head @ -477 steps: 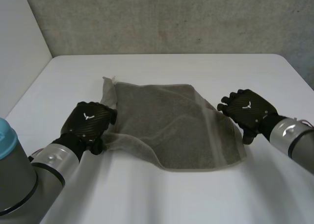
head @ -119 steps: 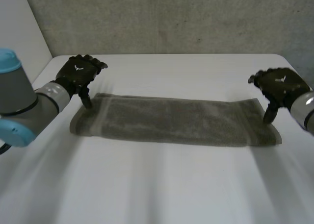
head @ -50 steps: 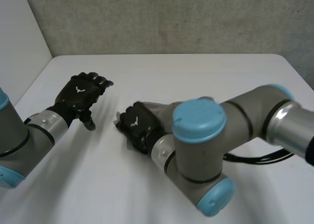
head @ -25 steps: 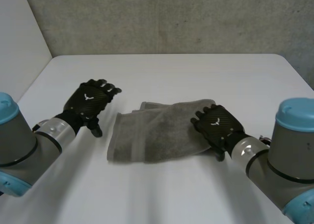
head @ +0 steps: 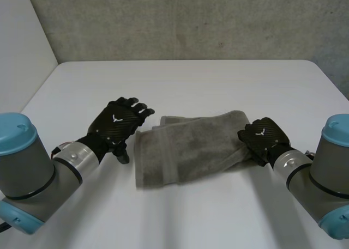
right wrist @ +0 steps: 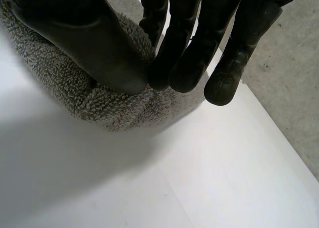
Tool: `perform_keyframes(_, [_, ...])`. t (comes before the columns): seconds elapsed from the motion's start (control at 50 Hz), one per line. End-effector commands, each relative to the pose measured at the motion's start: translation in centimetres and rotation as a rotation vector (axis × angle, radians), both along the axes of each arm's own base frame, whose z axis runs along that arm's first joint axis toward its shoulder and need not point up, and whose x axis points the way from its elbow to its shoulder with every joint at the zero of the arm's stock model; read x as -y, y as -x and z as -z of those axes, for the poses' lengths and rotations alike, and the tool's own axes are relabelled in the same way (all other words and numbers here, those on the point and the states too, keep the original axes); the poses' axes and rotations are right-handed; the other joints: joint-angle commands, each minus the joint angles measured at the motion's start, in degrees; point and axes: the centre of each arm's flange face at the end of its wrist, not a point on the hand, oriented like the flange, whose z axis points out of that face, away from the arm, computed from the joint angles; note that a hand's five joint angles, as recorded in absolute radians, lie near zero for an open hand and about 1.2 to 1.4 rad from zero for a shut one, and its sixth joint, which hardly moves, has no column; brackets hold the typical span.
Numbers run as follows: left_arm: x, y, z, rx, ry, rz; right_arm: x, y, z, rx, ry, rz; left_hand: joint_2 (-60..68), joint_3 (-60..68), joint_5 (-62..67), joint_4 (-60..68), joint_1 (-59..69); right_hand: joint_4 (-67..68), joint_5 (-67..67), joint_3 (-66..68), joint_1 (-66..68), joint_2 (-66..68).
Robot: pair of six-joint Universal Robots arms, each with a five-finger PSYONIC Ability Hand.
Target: Fold the towel.
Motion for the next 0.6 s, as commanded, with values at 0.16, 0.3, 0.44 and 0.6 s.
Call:
perform_keyframes(0.16, [-3.0, -0.5, 0.2, 0.042, -0.102, 0.014, -2.7, -1.8, 0.5, 0.033, -0.049, -0.081, 12.4, 12.8, 3.1, 12.3, 12.8, -53.3, -52.7, -53.3, -48.8, -52.4])
perform_keyframes(0.3, [-4.1, -0.5, 1.0, 0.070, -0.158, 0.026, -3.8, -3.2, 0.3, 0.041, -0.044, -0.134, 11.5, 12.0, 2.2, 11.4, 11.9, -52.3, -51.7, -52.3, -47.8, -51.4])
perform_keyframes(0.44, [-5.0, 0.5, 2.7, 0.096, -0.204, 0.069, -3.2, -3.6, 1.4, 0.027, -0.053, -0.137, 11.9, 12.3, 2.6, 11.8, 12.3, -42.7, -42.1, -42.8, -38.3, -41.8])
perform_keyframes(0.6, [-5.0, 1.4, 4.0, 0.111, -0.231, 0.096, -2.3, -3.5, 0.9, 0.043, -0.035, -0.116, 30.6, 31.0, 21.3, 30.5, 31.0, -12.1, -11.6, -12.2, -7.7, -11.2])
